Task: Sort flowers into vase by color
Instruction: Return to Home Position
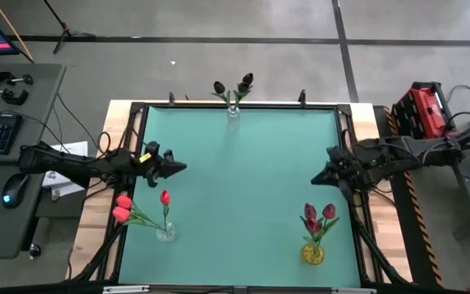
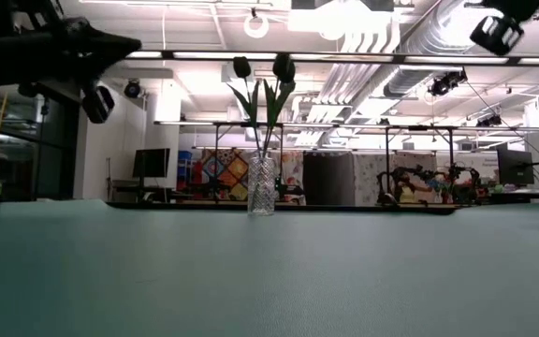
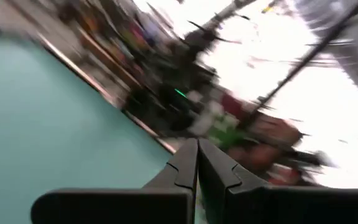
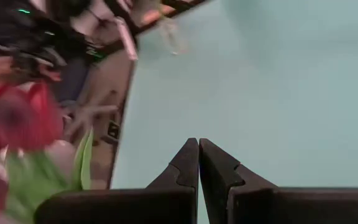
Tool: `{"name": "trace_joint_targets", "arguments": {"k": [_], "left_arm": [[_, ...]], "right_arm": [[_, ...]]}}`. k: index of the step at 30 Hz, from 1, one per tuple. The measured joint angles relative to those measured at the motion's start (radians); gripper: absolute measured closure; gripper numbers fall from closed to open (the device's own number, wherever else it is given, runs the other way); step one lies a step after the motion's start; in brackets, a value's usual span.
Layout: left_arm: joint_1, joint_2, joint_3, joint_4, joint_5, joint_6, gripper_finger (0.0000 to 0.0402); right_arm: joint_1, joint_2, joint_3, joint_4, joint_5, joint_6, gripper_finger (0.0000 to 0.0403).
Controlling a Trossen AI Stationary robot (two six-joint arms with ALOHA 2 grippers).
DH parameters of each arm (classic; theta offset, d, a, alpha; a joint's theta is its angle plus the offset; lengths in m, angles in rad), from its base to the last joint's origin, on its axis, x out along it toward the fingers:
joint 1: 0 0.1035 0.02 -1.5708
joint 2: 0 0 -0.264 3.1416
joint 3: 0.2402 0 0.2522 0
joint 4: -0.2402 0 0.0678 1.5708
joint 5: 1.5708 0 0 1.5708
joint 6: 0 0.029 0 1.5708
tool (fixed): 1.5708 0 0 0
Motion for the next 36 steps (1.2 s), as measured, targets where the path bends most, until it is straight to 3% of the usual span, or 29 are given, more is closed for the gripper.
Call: {"name": "trace_joint_targets", "arguments": {"k": [3,6,9,13,17,26,31,36], "left_arm": [[-0.029,0.000,0.000,0.016,0.101,-0.162,0.0401],[-0.058,0.000,0.000,0.017,0.102,-0.206,0.0401],[-0.058,0.001,0.000,0.003,-0.036,-0.035,0.0401],[-0.058,0.006,0.000,-0.008,-0.231,0.214,0.0401],[-0.058,0.006,0.000,-0.095,-0.384,0.259,0.0401],[-0.058,0.007,0.000,-0.297,-0.408,0.261,0.0401],[-0.058,0.006,0.000,-0.351,-0.408,0.261,0.0401],[-0.058,0.006,0.000,-0.358,-0.409,0.261,0.0401]], "right_arm": [[0.002,-0.151,-0.168,0.148,-0.016,-0.019,0.0403],[-0.013,-0.294,-0.317,0.338,0.000,-0.068,0.0403],[-0.043,-0.403,-0.424,0.501,0.006,-0.109,0.0403],[-0.084,-0.500,-0.504,0.561,0.008,-0.131,0.0403],[-0.110,-0.573,-0.577,0.582,0.008,-0.146,0.0403],[-0.123,-0.578,-0.760,0.861,0.004,-0.140,0.0403],[-0.123,-0.577,-0.751,0.680,0.022,0.047,0.0403],[-0.122,-0.565,-0.749,0.669,0.023,0.079,0.0403]]}}
